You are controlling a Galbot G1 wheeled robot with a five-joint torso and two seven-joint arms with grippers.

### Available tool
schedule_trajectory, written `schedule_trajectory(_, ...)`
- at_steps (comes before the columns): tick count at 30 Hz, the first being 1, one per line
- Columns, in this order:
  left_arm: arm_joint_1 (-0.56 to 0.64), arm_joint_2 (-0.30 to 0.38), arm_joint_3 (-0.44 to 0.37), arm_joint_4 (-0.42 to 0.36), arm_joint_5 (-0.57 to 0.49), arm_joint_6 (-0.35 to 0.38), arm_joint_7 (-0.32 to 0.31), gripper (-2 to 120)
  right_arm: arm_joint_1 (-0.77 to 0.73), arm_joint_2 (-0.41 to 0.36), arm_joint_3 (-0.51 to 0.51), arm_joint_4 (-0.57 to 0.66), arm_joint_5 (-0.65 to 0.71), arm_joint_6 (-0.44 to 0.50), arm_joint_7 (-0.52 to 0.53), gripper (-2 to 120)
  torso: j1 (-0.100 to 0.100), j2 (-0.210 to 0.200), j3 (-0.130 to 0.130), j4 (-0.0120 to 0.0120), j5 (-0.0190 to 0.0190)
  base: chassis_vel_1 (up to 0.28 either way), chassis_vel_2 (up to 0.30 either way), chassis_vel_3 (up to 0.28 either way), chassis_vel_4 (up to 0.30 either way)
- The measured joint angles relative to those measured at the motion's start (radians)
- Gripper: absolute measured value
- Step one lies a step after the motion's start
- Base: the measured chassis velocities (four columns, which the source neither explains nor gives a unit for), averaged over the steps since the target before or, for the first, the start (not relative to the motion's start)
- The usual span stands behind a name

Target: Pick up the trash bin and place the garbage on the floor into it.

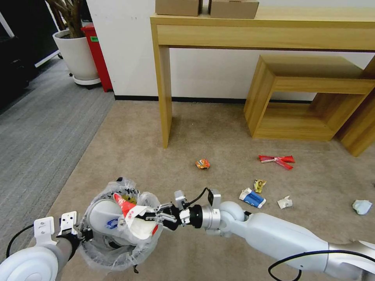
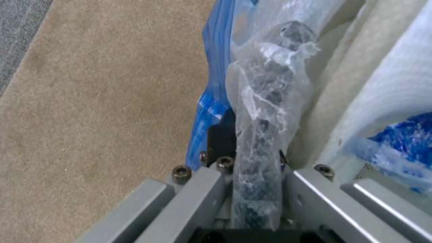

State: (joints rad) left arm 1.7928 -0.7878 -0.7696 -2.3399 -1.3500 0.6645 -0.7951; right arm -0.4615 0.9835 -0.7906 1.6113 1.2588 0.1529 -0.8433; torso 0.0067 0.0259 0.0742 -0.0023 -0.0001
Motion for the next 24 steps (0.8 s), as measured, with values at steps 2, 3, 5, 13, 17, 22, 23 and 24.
schedule_trajectory(2,0.000,0.002,0.000,0.001,0.000,0.000,0.000,0,0.006,0.007,-0.012,-0.001,0.001,0.001,0.005,0,0.000,0.000,0.000,0.0000,0.0000,0.000,0.000,0.000,0.000)
schedule_trajectory(3,0.000,0.003,0.000,0.002,0.000,0.000,0.000,0,0.011,0.016,-0.019,-0.004,0.002,0.001,0.009,0,0.000,0.000,0.000,0.0001,0.0001,0.000,0.000,0.000,0.000)
schedule_trajectory(5,0.001,0.004,0.000,0.002,0.000,0.000,0.000,0,0.016,0.026,-0.024,-0.008,0.003,0.004,0.018,0,0.000,0.000,0.000,0.0000,0.0000,0.000,0.000,0.000,0.000)
schedule_trajectory(13,0.008,-0.005,0.005,0.000,0.003,0.000,-0.001,0,0.028,0.069,-0.040,-0.041,-0.012,0.024,0.063,0,0.000,0.000,0.000,0.0000,0.0001,0.000,0.000,0.000,0.000)
schedule_trajectory(17,0.014,-0.009,0.004,-0.006,0.004,0.001,-0.002,0,0.021,0.093,-0.047,-0.053,-0.027,0.033,0.100,11,0.000,0.000,0.000,0.0001,0.0001,0.000,0.000,0.000,0.000)
schedule_trajectory(22,0.028,-0.024,0.005,-0.015,0.016,0.003,-0.001,0,0.014,0.107,-0.049,-0.067,-0.046,0.042,0.110,31,0.000,0.000,0.000,0.0001,0.0001,0.000,0.000,0.000,0.000)
schedule_trajectory(23,0.032,-0.028,0.005,-0.016,0.018,0.004,-0.001,0,0.013,0.106,-0.048,-0.067,-0.050,0.043,0.112,36,0.000,0.000,0.000,0.0001,0.0001,0.000,0.000,0.000,0.000)
schedule_trajectory(24,0.032,-0.028,0.005,-0.016,0.018,0.004,-0.001,0,0.013,0.106,-0.048,-0.067,-0.050,0.043,0.112,36,0.000,0.000,0.000,0.0001,0.0001,0.000,0.000,0.000,0.000)
